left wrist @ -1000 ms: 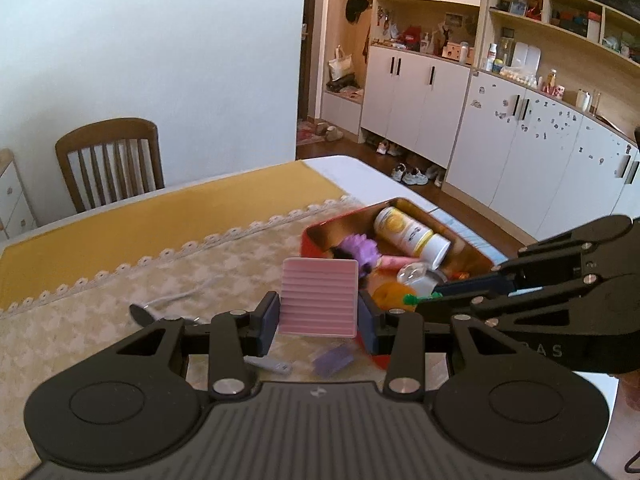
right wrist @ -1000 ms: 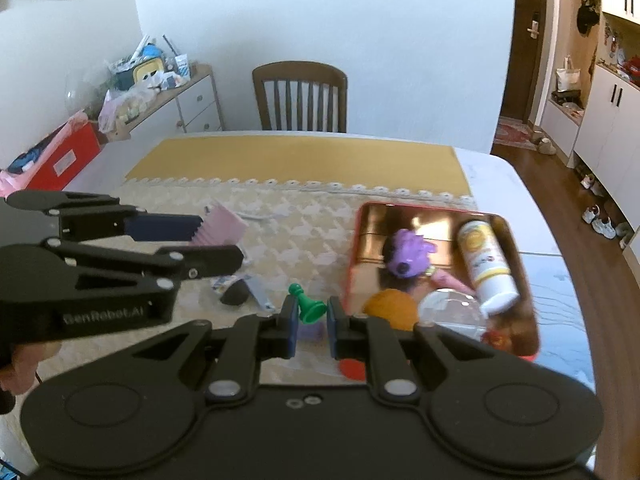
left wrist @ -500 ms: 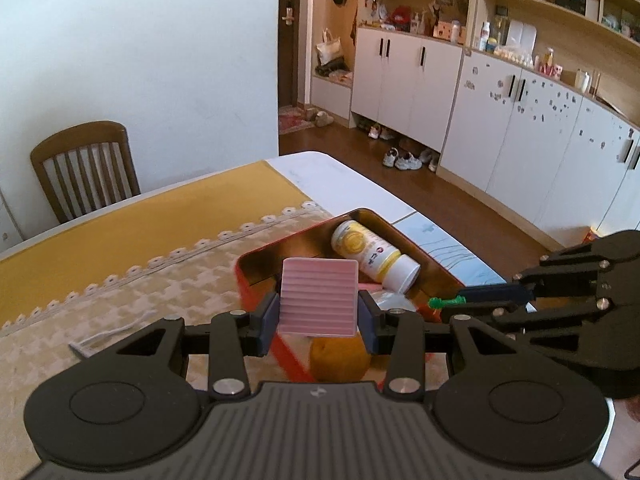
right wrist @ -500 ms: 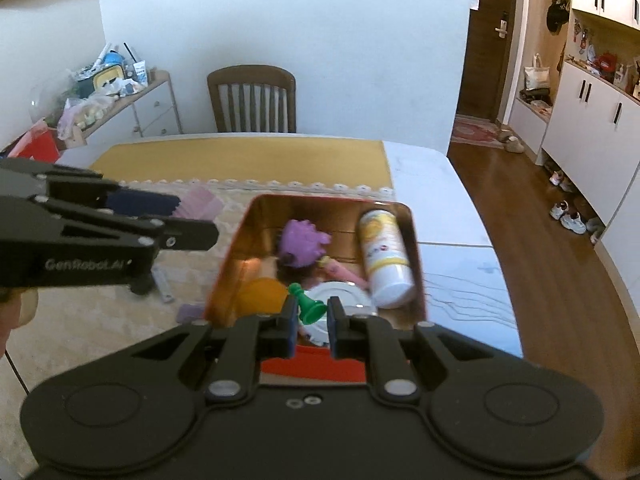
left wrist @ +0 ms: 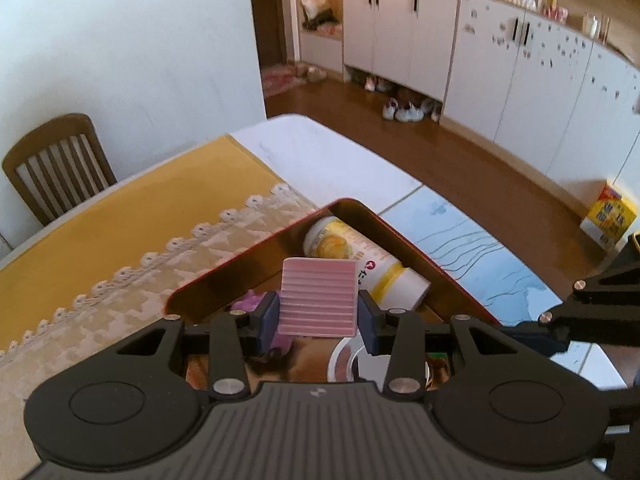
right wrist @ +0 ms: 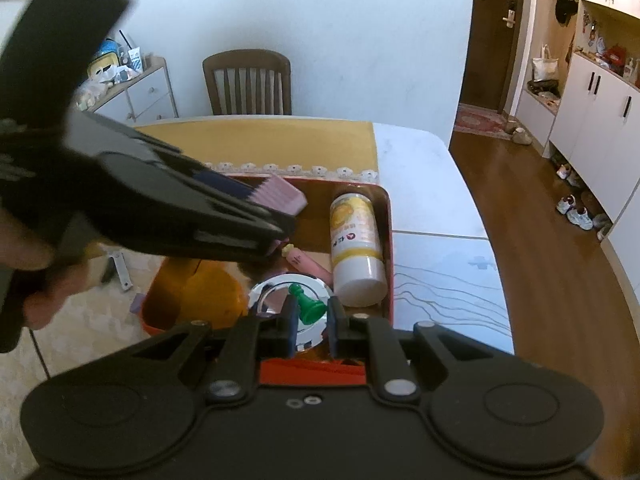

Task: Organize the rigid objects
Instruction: 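Carry the pink comb and green pushpin into the red tin with both grippers, then open both grippers to release the comb and pushpin, then withdraw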

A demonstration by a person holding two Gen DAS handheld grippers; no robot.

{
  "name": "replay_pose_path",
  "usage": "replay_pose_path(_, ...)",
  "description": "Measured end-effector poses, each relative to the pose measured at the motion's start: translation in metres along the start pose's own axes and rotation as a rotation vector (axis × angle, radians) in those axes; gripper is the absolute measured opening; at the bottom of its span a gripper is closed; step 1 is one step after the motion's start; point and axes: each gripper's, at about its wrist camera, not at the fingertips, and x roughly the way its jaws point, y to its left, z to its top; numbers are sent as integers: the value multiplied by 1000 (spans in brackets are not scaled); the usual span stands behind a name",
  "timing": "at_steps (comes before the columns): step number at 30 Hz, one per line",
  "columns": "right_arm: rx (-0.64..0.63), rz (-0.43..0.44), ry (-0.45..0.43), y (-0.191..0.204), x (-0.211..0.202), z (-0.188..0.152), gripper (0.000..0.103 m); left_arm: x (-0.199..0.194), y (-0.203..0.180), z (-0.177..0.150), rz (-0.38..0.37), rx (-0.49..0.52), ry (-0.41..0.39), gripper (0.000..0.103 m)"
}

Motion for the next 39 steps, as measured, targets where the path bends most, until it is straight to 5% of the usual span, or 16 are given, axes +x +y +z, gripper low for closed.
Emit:
replay_pose_path(14, -13, 39, 41, -12, 27, 4, 14, 50, 3, 14, 5, -65, 121, 41)
replay_pose_path(39, 27, 38, 67, -16, 33, 5, 26, 43, 19, 6, -20, -161, 100, 42)
